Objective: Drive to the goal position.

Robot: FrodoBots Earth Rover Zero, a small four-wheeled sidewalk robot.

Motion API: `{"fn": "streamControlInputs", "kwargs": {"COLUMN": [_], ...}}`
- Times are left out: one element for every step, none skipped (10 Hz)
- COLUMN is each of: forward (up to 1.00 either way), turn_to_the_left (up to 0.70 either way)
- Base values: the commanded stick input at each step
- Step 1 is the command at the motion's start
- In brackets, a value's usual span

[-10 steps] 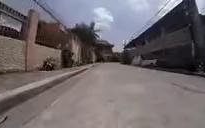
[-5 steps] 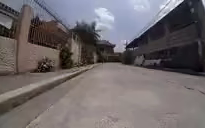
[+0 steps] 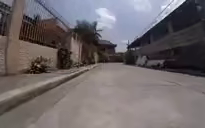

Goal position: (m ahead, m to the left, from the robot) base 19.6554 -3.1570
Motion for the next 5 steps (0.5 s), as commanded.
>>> {"fn": "streamControlInputs", "kwargs": {"forward": [0.90,0.90,0.90,0.90,0.90], "turn_to_the_left": [-0.28,-0.15,-0.11,-0.07,-0.03]}}
